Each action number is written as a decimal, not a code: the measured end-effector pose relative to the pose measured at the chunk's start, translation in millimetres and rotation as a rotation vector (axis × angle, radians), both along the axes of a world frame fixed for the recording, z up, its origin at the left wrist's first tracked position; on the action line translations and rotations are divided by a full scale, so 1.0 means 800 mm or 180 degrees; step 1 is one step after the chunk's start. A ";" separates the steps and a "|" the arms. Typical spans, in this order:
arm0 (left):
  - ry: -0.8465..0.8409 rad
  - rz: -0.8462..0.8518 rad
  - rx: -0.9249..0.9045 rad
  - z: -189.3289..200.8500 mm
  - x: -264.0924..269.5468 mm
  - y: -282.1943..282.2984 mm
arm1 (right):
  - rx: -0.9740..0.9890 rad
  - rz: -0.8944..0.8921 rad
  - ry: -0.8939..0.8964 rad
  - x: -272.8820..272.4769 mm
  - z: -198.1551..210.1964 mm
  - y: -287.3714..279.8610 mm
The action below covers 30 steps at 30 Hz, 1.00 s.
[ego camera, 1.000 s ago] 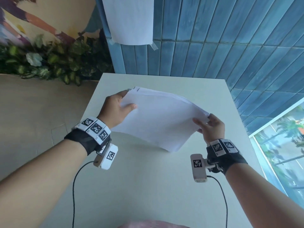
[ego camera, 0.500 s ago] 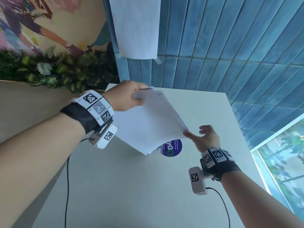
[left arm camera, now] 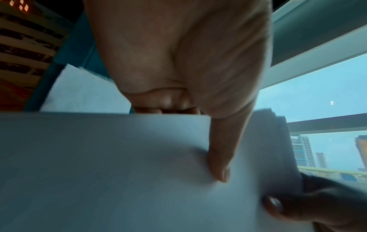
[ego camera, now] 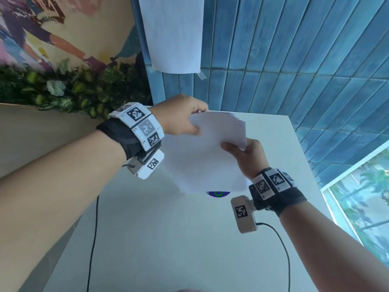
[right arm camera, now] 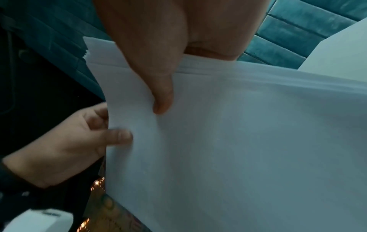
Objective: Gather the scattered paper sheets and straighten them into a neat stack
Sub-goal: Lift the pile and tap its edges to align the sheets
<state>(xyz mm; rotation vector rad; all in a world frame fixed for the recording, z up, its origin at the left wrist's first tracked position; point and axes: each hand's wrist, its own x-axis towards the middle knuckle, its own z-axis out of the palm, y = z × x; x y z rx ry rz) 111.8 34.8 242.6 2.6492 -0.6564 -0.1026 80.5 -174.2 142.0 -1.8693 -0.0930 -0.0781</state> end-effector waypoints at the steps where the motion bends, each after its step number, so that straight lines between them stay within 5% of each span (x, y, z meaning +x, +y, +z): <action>1: -0.0002 0.0083 -0.0017 0.000 0.000 0.010 | 0.0112 -0.0048 0.0036 -0.001 0.000 -0.005; 7: 0.0279 0.0723 -0.0491 -0.025 -0.010 0.077 | 0.0582 -0.0142 0.0183 -0.005 -0.014 -0.035; 12: 0.0874 0.1218 -0.2602 -0.075 -0.024 0.077 | 0.0652 -0.0263 0.0230 -0.008 -0.020 -0.039; 15: 0.1221 0.1327 -0.3346 -0.112 -0.030 0.053 | 0.0756 -0.0316 0.0258 -0.009 -0.024 -0.034; 19: 0.1290 0.1698 -0.3481 -0.148 -0.035 0.026 | 0.0727 -0.0405 0.0296 -0.007 -0.030 -0.036; 30: -0.0121 0.2113 -0.3181 -0.158 -0.051 -0.031 | 0.0525 -0.0873 0.0028 -0.013 -0.052 -0.022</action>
